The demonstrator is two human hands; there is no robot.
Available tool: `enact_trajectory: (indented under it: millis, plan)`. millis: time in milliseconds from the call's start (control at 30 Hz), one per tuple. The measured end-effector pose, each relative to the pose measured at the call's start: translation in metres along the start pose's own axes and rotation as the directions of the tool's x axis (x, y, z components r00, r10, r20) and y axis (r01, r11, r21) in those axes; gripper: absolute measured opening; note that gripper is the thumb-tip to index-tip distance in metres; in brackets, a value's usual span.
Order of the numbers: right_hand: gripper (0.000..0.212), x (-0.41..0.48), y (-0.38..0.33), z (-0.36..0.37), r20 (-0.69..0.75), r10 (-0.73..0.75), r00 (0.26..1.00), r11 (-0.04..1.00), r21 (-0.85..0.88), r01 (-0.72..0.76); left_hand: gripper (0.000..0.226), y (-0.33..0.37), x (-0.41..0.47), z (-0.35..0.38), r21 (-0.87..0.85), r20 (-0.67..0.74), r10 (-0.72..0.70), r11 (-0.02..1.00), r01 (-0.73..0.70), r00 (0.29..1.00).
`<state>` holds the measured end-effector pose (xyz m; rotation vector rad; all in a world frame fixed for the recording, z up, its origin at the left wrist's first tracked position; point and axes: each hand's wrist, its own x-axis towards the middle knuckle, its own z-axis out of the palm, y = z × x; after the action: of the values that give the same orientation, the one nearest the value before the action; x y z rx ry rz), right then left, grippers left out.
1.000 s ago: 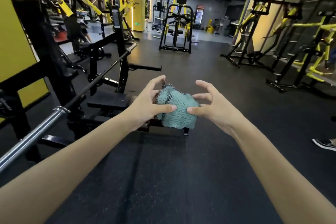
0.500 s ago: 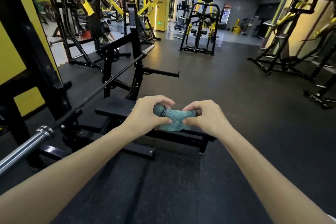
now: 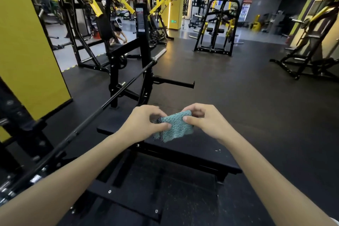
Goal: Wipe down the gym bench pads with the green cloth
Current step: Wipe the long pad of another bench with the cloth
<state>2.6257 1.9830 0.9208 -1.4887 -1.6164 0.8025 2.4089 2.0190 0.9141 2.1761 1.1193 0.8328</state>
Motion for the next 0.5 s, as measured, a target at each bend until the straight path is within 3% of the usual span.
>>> enact_trajectory:
  millis: [300, 500]
  plan:
    - [0.012, 0.166, 0.062, 0.003, 0.149, -0.042, 0.988, 0.997, 0.074, 0.031, 0.012, -0.079, 0.093, 0.019, -0.105, -0.142, -0.178, 0.981, 0.164, 0.974]
    - [0.01, 0.294, 0.109, 0.004, 0.292, -0.096, 0.952, 0.994, 0.077, 0.076, 0.013, -0.132, 0.178, 0.045, -0.182, -0.294, -0.34, 0.937, 0.297, 0.893]
